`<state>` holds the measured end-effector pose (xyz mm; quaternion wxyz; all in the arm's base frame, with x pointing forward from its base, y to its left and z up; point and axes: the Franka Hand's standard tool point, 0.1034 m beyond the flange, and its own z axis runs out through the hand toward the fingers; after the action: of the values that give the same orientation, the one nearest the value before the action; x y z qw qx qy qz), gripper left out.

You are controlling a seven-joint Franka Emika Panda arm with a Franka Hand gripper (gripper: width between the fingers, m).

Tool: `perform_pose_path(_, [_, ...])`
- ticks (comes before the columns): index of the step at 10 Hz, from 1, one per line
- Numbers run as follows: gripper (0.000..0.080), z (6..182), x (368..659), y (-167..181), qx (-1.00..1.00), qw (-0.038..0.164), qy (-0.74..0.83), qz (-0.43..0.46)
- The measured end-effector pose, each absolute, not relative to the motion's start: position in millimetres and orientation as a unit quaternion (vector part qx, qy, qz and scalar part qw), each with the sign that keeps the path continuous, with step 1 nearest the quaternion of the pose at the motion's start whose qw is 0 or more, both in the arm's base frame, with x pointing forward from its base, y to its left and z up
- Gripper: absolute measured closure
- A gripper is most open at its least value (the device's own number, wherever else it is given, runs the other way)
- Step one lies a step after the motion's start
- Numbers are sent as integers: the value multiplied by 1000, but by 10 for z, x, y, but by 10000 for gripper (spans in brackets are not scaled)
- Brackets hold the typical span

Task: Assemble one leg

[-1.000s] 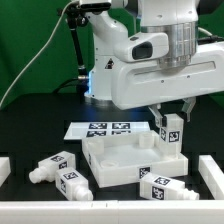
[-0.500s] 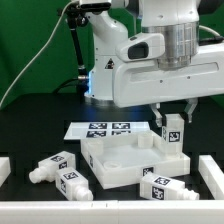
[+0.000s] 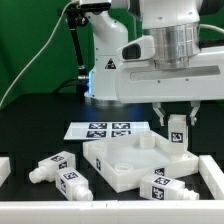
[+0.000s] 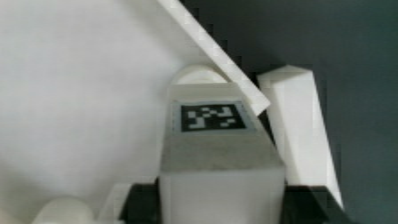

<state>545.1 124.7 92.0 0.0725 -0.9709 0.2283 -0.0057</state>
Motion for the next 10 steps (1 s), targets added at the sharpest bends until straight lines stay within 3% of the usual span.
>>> perform_pose_path(4, [518, 918, 5455, 1255, -902, 105, 419, -6])
perform_pose_path(7, [518, 922, 5463, 1286, -837, 112, 535, 15])
perform_pose_path(9, [518, 924, 5458, 1295, -851, 111, 513, 13])
perform_pose_path(10, [296, 946, 5456, 1324, -867, 109, 487, 15])
